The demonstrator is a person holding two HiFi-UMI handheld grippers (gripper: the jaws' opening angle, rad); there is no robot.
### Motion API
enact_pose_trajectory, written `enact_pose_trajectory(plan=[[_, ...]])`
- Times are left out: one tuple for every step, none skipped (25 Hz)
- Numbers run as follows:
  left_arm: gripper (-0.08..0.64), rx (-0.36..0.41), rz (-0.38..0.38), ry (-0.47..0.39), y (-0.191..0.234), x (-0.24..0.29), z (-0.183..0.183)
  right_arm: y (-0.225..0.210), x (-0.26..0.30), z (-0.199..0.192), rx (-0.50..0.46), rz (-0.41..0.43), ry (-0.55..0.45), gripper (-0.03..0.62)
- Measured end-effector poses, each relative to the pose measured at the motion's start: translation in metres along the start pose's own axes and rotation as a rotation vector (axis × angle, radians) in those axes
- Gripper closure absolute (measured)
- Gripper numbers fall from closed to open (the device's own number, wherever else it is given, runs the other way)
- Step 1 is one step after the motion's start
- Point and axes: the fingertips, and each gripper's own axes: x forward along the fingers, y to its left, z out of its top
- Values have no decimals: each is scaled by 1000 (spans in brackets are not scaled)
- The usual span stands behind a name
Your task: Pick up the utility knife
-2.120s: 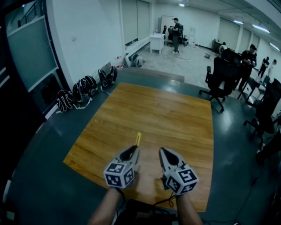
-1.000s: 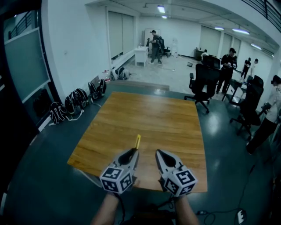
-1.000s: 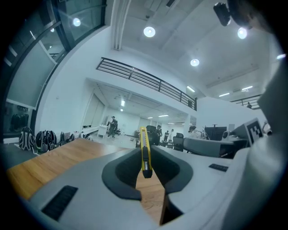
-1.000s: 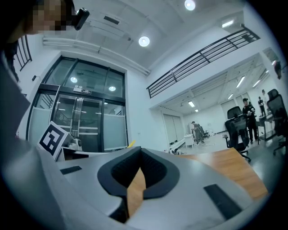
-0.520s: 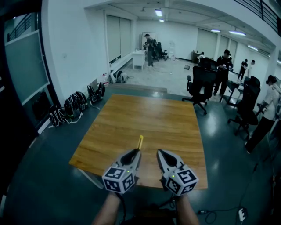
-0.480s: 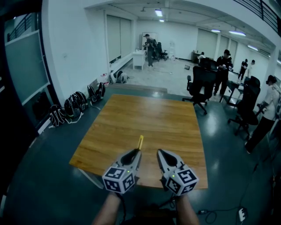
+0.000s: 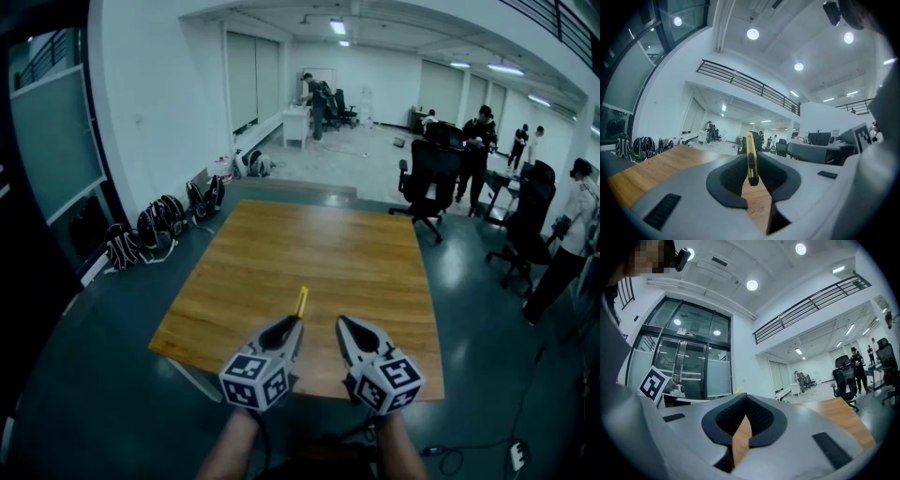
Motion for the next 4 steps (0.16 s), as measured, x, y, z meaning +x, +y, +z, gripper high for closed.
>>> enact_pose_trajectory(plan=[[489, 0, -1, 1, 0, 0, 1, 0, 0, 1, 0, -2, 1, 583], [489, -1, -2, 2, 0, 1, 1, 0, 0, 2, -1, -5, 1, 583], [489, -2, -4, 3, 0, 1, 2, 0, 1, 3, -1, -8, 1, 583], [489, -3, -6, 4, 0, 1, 2, 0, 1, 4, -1, -11, 2, 583]])
